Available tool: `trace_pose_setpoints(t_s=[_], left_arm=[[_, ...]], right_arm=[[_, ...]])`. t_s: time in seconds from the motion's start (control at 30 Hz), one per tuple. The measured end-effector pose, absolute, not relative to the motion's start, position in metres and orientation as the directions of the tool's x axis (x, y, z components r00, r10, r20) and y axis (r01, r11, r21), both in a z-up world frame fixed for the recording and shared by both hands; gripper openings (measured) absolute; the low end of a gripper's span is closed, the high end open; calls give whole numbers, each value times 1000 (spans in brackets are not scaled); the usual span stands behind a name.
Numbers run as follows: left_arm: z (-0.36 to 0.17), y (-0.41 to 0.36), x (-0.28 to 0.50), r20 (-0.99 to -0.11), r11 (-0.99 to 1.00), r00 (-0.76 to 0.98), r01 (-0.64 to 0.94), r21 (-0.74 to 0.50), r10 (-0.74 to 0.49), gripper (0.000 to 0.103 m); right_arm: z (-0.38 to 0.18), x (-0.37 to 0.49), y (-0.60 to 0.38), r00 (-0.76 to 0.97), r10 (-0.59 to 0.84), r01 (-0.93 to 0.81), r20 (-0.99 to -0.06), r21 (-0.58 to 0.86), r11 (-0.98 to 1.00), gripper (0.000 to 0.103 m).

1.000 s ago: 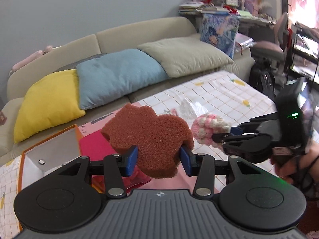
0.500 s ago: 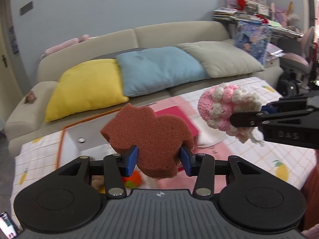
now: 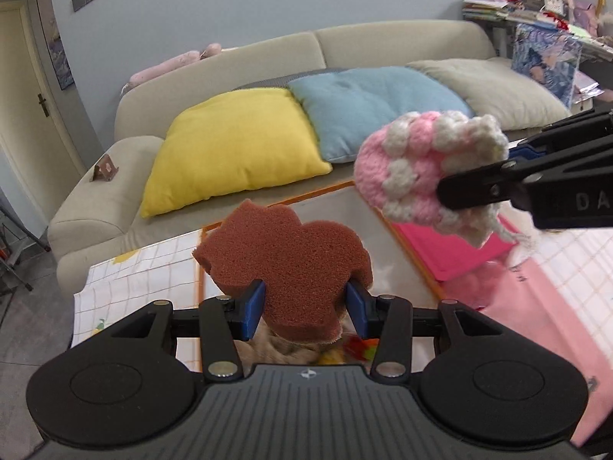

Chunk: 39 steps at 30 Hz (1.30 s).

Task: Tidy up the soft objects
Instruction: 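Carry the sponge and scrunchie over the orange box and open both tools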

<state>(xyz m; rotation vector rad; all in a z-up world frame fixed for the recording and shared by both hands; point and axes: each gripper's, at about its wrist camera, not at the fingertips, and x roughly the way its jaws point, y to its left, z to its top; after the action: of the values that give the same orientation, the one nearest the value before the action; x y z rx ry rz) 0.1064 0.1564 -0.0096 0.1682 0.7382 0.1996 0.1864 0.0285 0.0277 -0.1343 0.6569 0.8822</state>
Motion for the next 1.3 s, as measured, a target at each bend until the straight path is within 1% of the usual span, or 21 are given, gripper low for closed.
trace_pose_setpoints(t_s=[0.1, 0.2, 0.3, 0.43, 0.6, 0.77, 0.87, 0.93, 1.07, 1.13, 1.2, 1.27, 1.3], left_arm=[[-17, 173, 120, -666, 971, 711, -109, 213, 226, 52], [-30, 191, 140, -719, 985, 675, -71, 160, 166, 52], [-41, 204, 158, -748, 991, 652, -43, 129, 125, 52], [-55, 206, 175, -760, 983, 635, 4, 185, 141, 52], [-69, 220, 192, -770, 988, 624, -29, 151, 136, 52], [-83, 218, 202, -771, 973, 598, -71, 220, 218, 52], [-85, 222, 201, -780, 981, 596, -95, 170, 192, 56], [-84, 225, 199, -772, 982, 607, -104, 156, 187, 60], [-81, 225, 195, -763, 979, 613, -111, 174, 205, 65], [-79, 224, 195, -765, 981, 615, -98, 166, 191, 73], [-77, 223, 195, -764, 983, 618, -90, 162, 183, 74], [-73, 220, 193, -757, 981, 625, -89, 174, 191, 75], [-71, 218, 192, -750, 980, 631, -92, 178, 195, 78]], right_arm=[[21, 202, 55, 426, 664, -757, -615, 160, 634, 18], [10, 223, 81, 392, 641, -760, -659, 160, 630, 19], [-6, 241, 106, 384, 602, -755, -700, 137, 641, 19], [-24, 256, 124, 403, 551, -751, -730, 80, 656, 19], [-41, 273, 141, 420, 510, -760, -751, 17, 650, 20], [-56, 287, 154, 430, 455, -747, -780, -25, 664, 21], [-65, 291, 157, 430, 448, -750, -784, -34, 660, 23], [-69, 291, 157, 442, 445, -749, -779, -48, 661, 27], [-72, 292, 156, 449, 435, -745, -781, -59, 664, 32], [-72, 292, 155, 450, 436, -742, -779, -56, 668, 38], [-71, 290, 153, 458, 445, -739, -770, -51, 672, 43], [-70, 290, 152, 458, 445, -734, -770, -45, 678, 44], [-69, 290, 151, 459, 444, -731, -770, -42, 681, 44]])
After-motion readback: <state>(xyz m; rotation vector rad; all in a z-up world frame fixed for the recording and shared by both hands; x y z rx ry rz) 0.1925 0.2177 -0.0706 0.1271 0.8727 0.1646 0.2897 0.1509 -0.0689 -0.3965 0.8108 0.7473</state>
